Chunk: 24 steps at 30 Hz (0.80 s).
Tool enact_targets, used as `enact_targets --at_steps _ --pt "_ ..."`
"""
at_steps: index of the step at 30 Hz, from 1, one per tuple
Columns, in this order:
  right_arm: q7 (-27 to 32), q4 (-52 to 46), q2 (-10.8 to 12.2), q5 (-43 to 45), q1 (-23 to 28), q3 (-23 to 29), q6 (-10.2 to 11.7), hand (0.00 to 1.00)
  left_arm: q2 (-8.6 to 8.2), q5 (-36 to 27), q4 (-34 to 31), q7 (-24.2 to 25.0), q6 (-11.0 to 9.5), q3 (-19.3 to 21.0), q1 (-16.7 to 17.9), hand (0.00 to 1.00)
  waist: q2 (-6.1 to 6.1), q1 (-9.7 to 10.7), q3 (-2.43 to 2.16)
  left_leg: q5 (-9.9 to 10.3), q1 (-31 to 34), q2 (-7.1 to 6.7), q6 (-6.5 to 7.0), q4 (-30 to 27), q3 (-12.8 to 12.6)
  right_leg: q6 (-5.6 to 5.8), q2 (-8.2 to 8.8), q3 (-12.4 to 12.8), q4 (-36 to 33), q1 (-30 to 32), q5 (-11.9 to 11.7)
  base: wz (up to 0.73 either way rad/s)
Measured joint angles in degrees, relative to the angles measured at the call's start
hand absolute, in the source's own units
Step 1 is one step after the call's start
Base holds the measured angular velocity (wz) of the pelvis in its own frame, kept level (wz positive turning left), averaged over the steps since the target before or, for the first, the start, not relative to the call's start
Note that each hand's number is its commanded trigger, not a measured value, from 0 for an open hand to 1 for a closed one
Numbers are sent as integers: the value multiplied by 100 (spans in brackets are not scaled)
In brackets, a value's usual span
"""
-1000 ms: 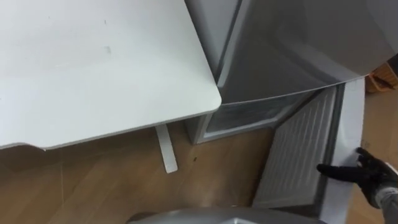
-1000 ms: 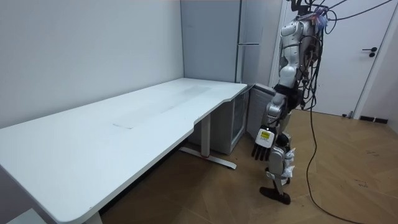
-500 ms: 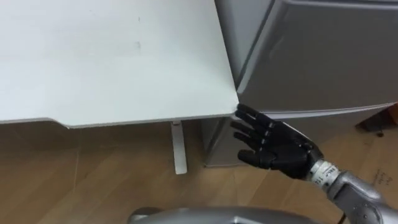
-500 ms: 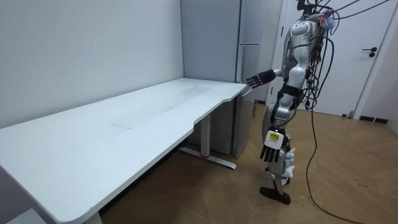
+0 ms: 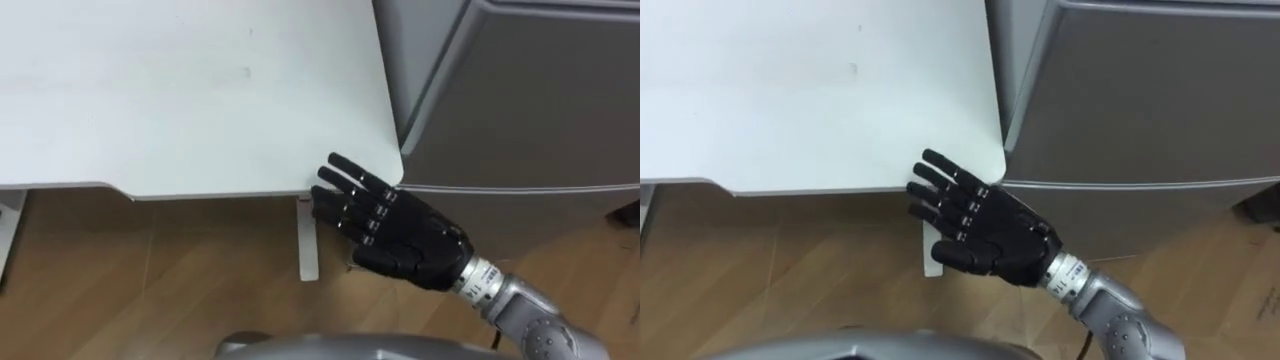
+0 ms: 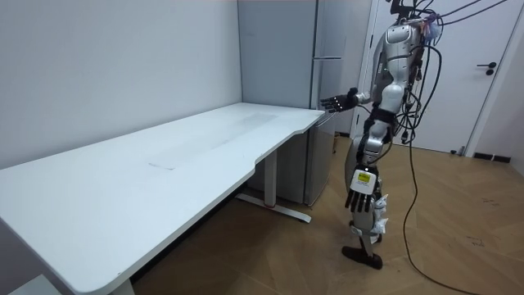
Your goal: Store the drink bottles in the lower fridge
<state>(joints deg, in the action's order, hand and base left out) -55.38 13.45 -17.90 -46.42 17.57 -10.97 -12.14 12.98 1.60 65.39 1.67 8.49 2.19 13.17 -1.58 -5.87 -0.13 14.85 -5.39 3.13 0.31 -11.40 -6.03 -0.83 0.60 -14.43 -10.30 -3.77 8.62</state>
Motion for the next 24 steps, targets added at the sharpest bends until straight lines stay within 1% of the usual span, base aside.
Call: enact_targets --at_steps 1,2,3,4,6,7,9,10,11,12,14,16,18,19,21,23,24 --pt "-54 174 4 52 -5 24 7 0 -4 13 1 0 2 29 -9 0 -14 14 -2 0 7 -2 0 0 10 0 -1 -6 8 -2 0 8" --pt "-87 552 1 286 -1 112 9 0 -13 18 1 -3 2 134 -2 0 -60 24 -21 0 23 -17 0 2 18 1 4 -19 59 -13 0 4" --pt "-65 993 -49 598 39 174 10 0 -18 16 -2 -36 -1 209 -8 0 -89 32 -25 0 24 -21 0 2 15 2 4 -9 73 -14 1 0" --pt "-35 1211 -61 797 47 239 10 0 -22 15 -6 -69 -2 215 1 0 -98 52 -24 0 24 -23 0 3 22 4 4 -1 71 -15 2 0" --pt "239 2112 -87 1598 30 593 27 0 -53 17 -22 -173 -15 219 42 0 -127 103 -16 2 34 -47 5 2 33 24 29 -6 72 -5 15 0" --pt "312 2375 -104 1686 58 644 48 0 -51 17 -20 -189 -16 224 41 0 -134 115 -15 3 36 -52 6 2 46 24 32 -6 74 -3 16 0" --pt "588 3336 -94 2073 26 983 177 0 -52 20 -9 -259 -29 310 49 0 -188 149 -15 3 32 -75 11 12 83 43 38 -4 81 -13 27 0" --pt "668 3460 -87 2213 16 1049 215 0 -51 20 -8 -272 -30 355 55 0 -191 164 -15 3 28 -75 12 13 85 43 35 -3 82 -15 27 0" --pt "798 3774 -54 2305 -4 1141 325 0 -48 20 -5 -286 -29 401 58 0 -212 187 -12 3 8 -75 12 13 84 42 31 4 84 -31 27 0" --pt "909 4055 -15 2354 -127 1202 402 0 -54 23 -5 -310 -27 409 54 0 -218 222 -10 3 -9 -75 12 10 87 42 19 2 83 -56 27 0" --pt "1086 4435 19 2446 -336 1221 468 0 -58 31 -13 -337 -18 444 27 0 -214 242 -9 3 -29 -77 12 4 83 42 9 5 82 -79 27 0" --pt "1261 4703 33 2476 -466 1228 474 0 -61 41 -19 -353 -10 475 9 0 -209 249 -7 5 -28 -80 15 -10 99 42 15 -10 80 -90 27 6" --pt "1547 5052 43 2641 -561 1268 459 0 -98 102 -11 -389 37 659 8 0 -193 249 -5 6 -25 -88 16 -17 153 44 21 -62 81 -110 29 12" --pt "1636 5132 33 2719 -579 1285 449 0 -98 110 -7 -398 54 669 13 0 -189 251 -4 6 -22 -89 16 -17 164 46 22 -72 81 -113 30 9" --pt "1920 5471 69 2864 -711 1404 260 0 -119 113 -4 -453 161 732 67 0 -164 253 0 6 -18 -88 16 -25 171 46 18 -86 85 -112 33 0" --pt "2054 5605 82 2877 -774 1487 223 0 -175 112 -1 -491 235 811 89 0 -148 273 0 6 -17 -94 16 -26 156 46 25 -76 135 -141 35 3" --pt "2153 5656 82 2876 -773 1524 208 0 -226 113 -1 -497 260 887 92 0 -141 264 10 6 -21 -98 16 -25 160 48 24 -66 170 -166 37 7"
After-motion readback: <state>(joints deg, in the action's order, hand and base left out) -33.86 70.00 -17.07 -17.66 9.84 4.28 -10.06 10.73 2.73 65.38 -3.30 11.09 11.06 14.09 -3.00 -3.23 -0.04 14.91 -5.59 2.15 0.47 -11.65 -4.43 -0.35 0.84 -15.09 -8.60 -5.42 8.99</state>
